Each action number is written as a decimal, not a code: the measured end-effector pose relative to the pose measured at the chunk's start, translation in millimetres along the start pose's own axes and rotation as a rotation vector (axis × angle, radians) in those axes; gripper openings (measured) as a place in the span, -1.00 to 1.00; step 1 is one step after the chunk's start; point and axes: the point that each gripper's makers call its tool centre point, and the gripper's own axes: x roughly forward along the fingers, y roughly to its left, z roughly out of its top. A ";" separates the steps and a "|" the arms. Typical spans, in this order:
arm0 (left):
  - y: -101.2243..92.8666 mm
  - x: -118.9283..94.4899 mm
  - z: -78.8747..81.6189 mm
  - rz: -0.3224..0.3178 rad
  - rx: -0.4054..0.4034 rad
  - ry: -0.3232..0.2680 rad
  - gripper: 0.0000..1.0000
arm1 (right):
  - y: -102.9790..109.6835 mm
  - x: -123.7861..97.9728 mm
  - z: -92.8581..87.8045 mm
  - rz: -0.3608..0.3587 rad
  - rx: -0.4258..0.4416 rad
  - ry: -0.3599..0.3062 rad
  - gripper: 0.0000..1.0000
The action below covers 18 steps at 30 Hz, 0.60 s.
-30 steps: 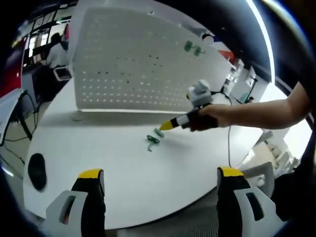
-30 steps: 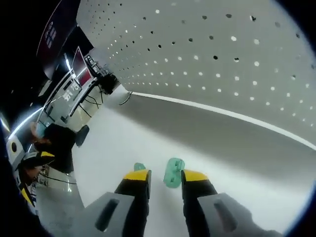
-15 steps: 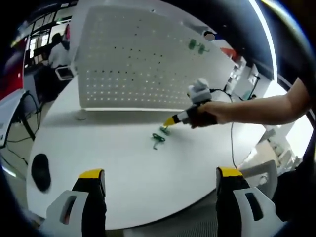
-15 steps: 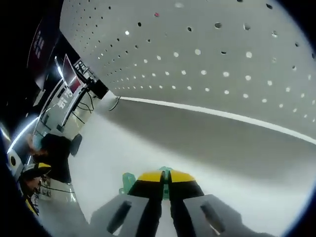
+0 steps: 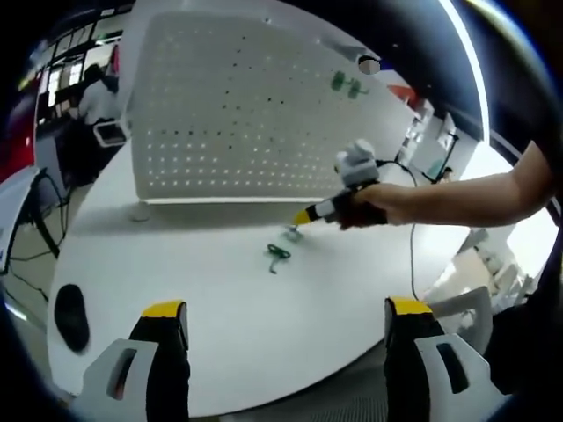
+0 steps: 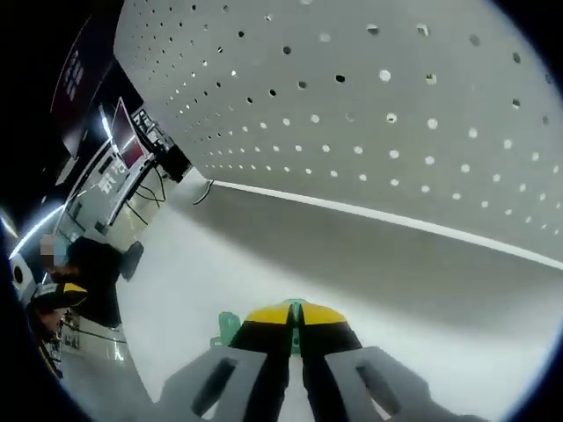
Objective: Insert the hook assembly into the mounting plate slot until the hook locks in place.
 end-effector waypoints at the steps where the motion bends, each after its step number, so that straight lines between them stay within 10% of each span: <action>1: -0.2 -0.8 1.1 -0.001 0.002 -0.003 0.87 | 0.2 -2.6 3.4 -0.004 0.003 -0.012 -1.00; 18: -23.1 -1.3 34.4 -0.054 0.060 -0.083 0.87 | 27.9 -71.6 58.6 -0.020 -0.089 -0.233 -1.00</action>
